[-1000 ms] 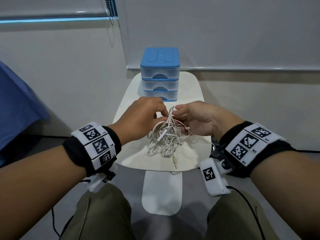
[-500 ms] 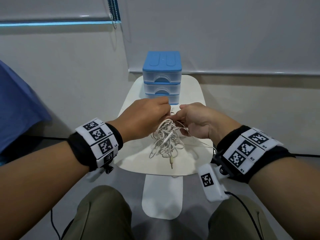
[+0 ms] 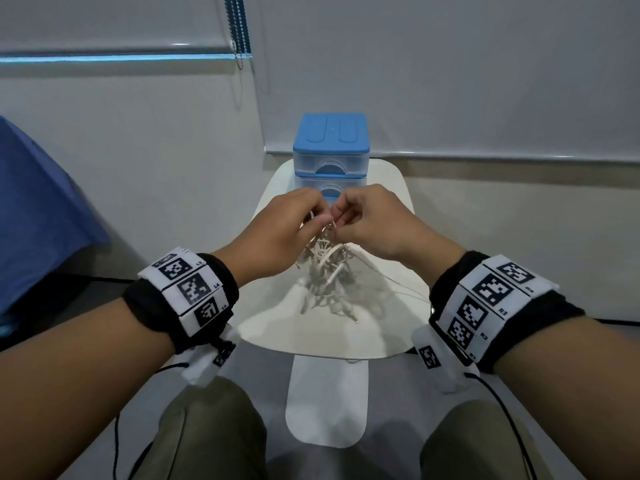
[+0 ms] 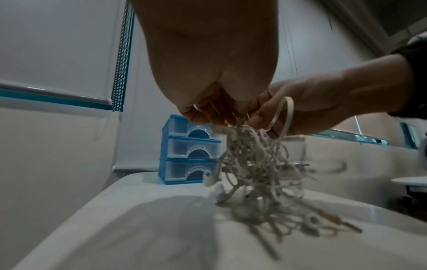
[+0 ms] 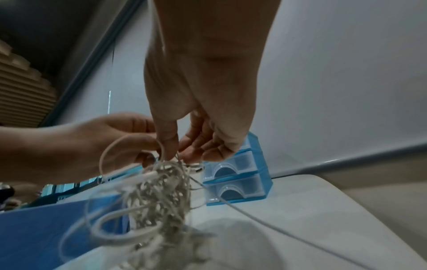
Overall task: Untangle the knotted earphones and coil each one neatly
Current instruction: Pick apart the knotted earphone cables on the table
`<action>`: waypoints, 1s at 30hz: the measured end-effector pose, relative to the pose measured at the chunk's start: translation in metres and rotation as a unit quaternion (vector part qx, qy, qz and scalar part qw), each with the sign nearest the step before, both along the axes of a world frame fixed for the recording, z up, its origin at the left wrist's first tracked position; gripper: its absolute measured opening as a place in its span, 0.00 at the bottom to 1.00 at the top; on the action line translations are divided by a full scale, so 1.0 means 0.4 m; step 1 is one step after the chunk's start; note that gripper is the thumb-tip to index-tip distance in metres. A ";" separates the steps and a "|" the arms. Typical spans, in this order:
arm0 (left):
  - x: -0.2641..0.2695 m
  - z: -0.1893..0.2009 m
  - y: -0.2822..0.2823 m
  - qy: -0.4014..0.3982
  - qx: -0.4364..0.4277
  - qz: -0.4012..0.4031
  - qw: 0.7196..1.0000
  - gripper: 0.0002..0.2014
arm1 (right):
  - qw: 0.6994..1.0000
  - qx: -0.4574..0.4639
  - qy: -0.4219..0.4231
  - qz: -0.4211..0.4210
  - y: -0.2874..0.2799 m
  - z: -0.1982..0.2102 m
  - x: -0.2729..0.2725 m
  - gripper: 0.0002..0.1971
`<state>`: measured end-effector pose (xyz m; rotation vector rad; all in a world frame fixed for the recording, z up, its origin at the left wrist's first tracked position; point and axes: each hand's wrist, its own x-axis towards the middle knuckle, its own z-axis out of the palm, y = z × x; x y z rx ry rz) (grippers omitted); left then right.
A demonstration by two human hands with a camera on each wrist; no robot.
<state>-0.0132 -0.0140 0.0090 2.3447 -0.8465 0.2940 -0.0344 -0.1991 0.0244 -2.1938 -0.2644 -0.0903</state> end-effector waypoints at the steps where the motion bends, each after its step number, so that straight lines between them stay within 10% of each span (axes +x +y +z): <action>1: -0.004 0.005 -0.003 0.003 -0.019 -0.001 1.000 0.07 | 1.000 -0.009 -0.005 -0.005 0.000 -0.007 -0.001 0.06; 9: -0.015 -0.004 0.004 0.163 -0.059 -0.069 0.982 0.07 | 0.987 0.132 0.080 -0.036 0.021 0.057 -0.015 0.08; 20: 0.014 0.027 -0.022 0.058 0.068 0.017 0.996 0.09 | 0.986 0.083 0.114 0.090 0.007 0.218 -0.075 0.07; 30: 0.023 0.020 0.003 0.081 0.100 0.068 0.989 0.09 | 0.963 -0.044 -0.215 -0.154 -0.006 0.230 -0.050 0.08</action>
